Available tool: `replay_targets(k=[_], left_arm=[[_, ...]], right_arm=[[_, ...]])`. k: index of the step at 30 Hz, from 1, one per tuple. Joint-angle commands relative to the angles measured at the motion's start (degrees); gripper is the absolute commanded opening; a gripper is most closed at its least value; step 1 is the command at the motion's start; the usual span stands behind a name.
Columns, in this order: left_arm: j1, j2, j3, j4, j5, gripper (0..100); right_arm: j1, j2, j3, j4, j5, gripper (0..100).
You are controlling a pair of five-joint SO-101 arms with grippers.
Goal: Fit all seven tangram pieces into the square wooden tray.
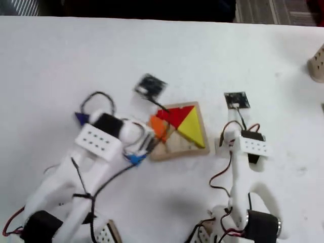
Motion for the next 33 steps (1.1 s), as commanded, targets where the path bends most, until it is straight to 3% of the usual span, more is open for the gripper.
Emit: replay_targets(k=[1,11,17,22,26,33], left_arm=[[5.93,-0.13,-2.99,-5.71,0.53,3],[9.54,14.46,-3.60,-20.04,0.53,19],[9.63,19.38,-3.60,-27.34,0.53,20],[9.19,19.38,-4.75,-26.81,0.44,20],[6.90,17.98,-6.95,-21.71,0.44,20],[-0.57,3.65,-5.36,-12.92,0.97,20]], right_arm=[[2.51,-1.80,-0.18,0.92,0.09,14.1],[4.26,-1.71,-0.18,2.07,0.26,14.1],[4.18,-1.71,-0.18,1.98,0.35,14.1],[4.18,-1.71,-0.18,1.89,0.44,14.1],[4.18,-1.71,-0.18,1.80,0.44,14.1],[4.09,-1.71,-0.18,1.71,0.35,14.1]])
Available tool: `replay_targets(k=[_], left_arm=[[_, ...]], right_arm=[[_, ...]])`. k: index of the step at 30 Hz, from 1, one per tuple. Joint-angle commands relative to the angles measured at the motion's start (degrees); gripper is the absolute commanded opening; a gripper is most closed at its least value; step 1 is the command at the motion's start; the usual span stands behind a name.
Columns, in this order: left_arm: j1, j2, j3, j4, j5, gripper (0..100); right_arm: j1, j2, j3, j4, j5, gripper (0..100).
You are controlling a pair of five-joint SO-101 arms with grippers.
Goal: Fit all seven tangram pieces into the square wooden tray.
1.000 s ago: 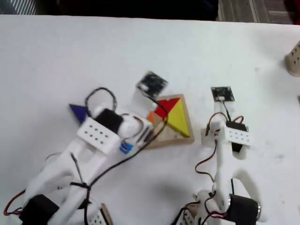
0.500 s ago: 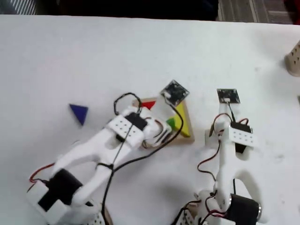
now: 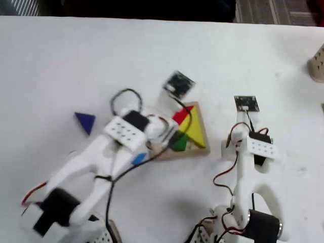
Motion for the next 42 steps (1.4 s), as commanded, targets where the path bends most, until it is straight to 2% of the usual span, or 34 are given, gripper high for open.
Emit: replay_targets(k=[1,7,11,14,16,19,21,23,28,34,38,42], left_arm=[[-3.74,-10.77,1.85,2.02,0.79,20],[-8.75,-21.41,17.49,-2.37,0.79,20],[-13.76,-22.73,26.81,-12.04,0.88,20],[-15.52,-22.64,30.33,-18.55,1.32,20],[-15.43,-22.64,31.56,-20.92,4.92,20],[-15.43,-22.64,32.00,-23.12,10.29,14],[-15.43,-22.55,32.18,-24.79,9.41,7],[-15.43,-22.55,32.18,-25.41,8.18,2],[-15.43,-22.55,32.18,-25.58,8.09,2],[-15.78,-22.55,32.18,-25.58,7.82,2],[-15.87,-22.55,32.18,-25.58,7.74,2],[-15.87,-22.55,32.18,-25.58,7.74,2]], right_arm=[[0.31,-1.71,-0.18,0.22,0.35,14.1],[0.31,-1.71,-0.18,0.22,0.09,14.1],[-2.07,-2.42,-0.70,0.48,-0.79,8.9],[-4.62,-4.44,-1.85,0.57,-4.92,3.9],[-6.73,-6.55,-1.93,0.57,-6.15,2.9],[-9.89,-9.27,-2.11,1.63,-6.42,2.7],[-12.00,-10.59,-2.20,1.89,-6.42,2.7],[-14.11,-10.59,-3.16,1.89,-6.42,2.7],[-17.36,-4.97,-8.09,-1.19,-6.51,2.8],[-25.27,4.35,-11.60,-8.57,-6.51,2.7],[-25.45,9.45,-12.31,-14.46,-5.98,2.7],[-25.71,14.11,-14.95,-15.43,-3.16,2.7]])
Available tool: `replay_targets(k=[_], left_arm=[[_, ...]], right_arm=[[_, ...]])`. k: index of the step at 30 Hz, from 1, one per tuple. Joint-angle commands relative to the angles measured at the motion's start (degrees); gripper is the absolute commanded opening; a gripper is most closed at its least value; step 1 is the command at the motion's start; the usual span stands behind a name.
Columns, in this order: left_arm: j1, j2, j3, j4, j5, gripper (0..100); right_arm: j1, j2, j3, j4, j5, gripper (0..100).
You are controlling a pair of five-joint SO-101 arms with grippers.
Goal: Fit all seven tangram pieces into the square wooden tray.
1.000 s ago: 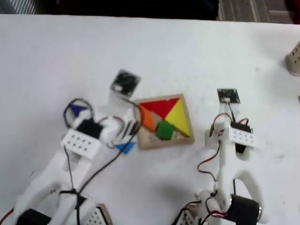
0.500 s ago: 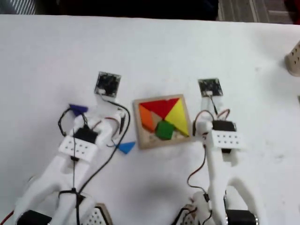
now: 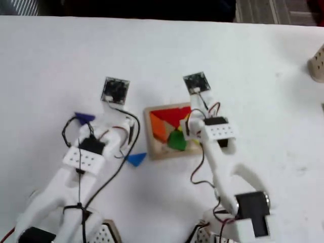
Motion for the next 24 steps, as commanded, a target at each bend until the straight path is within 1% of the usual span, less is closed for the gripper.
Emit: replay_targets(k=[1,4,8,11,14,24], left_arm=[[-0.48,-2.07,-0.18,-1.49,-0.62,2],[-0.48,-2.07,-0.18,-1.49,-0.62,2],[-0.57,-2.07,-0.18,-1.49,-0.62,2],[-0.57,-2.07,-0.18,-1.49,-0.62,2],[-0.57,-2.07,-0.18,-1.49,-0.62,2],[-0.57,-2.07,-0.18,-1.49,-0.62,2]], right_arm=[[-1.10,2.51,-4.04,-1.54,3.43,2.7],[-1.19,3.91,-4.66,-0.22,3.96,2.6],[-1.19,4.00,-5.63,5.05,4.13,2.5],[-1.19,3.91,-5.63,7.52,6.51,1.8],[-1.01,1.89,-4.84,8.84,6.77,1.8],[-1.27,-8.40,3.34,6.20,6.77,1.8]])
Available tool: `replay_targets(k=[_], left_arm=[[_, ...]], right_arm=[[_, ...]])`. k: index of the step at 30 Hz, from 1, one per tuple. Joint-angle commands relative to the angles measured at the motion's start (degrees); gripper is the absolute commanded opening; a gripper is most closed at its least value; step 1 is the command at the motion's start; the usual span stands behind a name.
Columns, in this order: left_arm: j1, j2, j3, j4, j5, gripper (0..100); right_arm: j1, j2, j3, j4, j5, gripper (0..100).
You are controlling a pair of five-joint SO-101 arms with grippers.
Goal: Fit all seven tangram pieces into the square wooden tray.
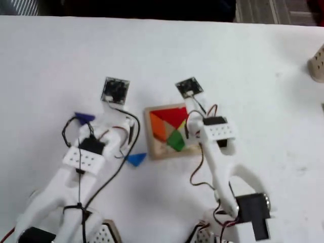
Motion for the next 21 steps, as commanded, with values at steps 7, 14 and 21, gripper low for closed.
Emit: replay_targets(k=[7,14,21], left_arm=[[-0.57,-2.07,-0.18,-1.49,-0.62,2],[-0.57,-2.07,-0.18,-1.49,-0.62,2],[-0.57,-2.07,-0.09,-1.41,-0.62,2]], right_arm=[[-2.33,-7.78,4.40,-0.84,0.70,1.8],[-10.15,-8.84,6.15,-0.84,0.26,1.8],[-13.67,-4.53,5.36,-3.12,-2.37,1.8]])
